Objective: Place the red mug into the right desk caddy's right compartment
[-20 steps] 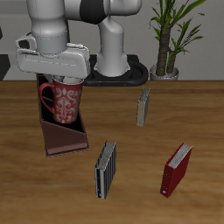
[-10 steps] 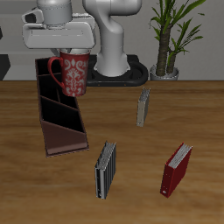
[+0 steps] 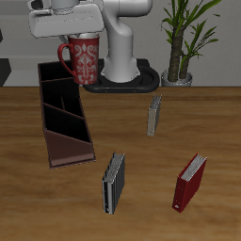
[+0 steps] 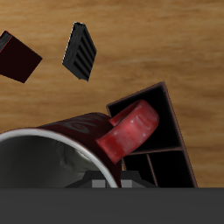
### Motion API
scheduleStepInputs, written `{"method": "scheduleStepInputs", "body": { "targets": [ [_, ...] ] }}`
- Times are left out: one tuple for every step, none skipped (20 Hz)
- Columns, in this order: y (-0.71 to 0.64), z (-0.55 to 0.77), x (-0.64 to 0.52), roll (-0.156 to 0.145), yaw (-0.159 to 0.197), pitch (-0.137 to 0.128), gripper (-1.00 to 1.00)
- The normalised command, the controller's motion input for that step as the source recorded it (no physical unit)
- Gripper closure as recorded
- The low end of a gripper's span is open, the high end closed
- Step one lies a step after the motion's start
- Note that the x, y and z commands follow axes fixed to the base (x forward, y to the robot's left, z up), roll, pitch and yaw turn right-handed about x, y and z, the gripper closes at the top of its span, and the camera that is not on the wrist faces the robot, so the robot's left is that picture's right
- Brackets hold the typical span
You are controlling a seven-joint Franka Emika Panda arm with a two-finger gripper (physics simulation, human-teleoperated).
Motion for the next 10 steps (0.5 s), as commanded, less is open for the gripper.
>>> {"method": "scheduleStepInputs", "body": {
  "targets": [
    [-0.09, 0.09, -0.59, 0.017, 0.008, -0.013, 1.0],
    [-0.05, 0.1, -0.56, 0.002, 0.035, -0.011, 1.0],
    [-0.03, 0.04, -0.57, 0.0, 0.099, -0.002, 1.0],
    [-0.11, 0.04, -0.56, 0.006, 0.059, 0.006, 1.0],
    [-0.17, 0.01, -0.5, -0.066, 0.076, 0.008, 1.0],
    [-0.22, 0.03, -0.59, -0.009, -0.011, 0.016, 1.0],
    [-0.18, 0.05, -0.53, -0.043, 0.063, -0.029, 1.0],
    [-0.25, 0.07, -0.48, -0.014, 0.067, -0.024, 1.0],
    [-0.31, 0.01, -0.54, -0.067, -0.064, 0.047, 1.0],
    [-0.14, 0.02, -0.39, 0.022, 0.004, -0.009, 1.0]
  ]
}}
